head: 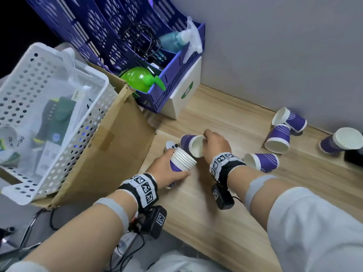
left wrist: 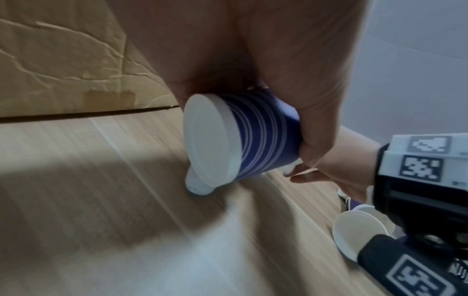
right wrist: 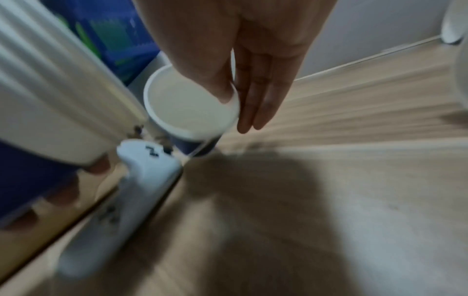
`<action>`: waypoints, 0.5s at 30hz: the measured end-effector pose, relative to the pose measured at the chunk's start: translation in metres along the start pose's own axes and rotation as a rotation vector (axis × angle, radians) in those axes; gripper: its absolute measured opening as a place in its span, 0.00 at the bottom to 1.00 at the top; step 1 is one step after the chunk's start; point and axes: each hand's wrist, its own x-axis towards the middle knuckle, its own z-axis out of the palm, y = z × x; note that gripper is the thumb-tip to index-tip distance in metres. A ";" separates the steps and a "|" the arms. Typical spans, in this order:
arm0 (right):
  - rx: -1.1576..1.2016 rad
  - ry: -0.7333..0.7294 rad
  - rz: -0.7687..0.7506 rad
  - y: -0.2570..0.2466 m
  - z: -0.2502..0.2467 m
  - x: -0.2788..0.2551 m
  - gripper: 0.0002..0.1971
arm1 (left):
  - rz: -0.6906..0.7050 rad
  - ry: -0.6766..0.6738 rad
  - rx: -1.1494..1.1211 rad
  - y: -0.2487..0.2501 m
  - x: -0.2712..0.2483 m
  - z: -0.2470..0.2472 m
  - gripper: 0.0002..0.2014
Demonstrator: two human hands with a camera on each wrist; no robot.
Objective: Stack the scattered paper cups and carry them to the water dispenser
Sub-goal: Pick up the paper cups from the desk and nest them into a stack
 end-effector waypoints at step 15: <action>0.330 -0.032 0.115 0.070 -0.129 -0.030 0.16 | 0.341 -0.046 -0.001 0.101 0.039 0.051 0.29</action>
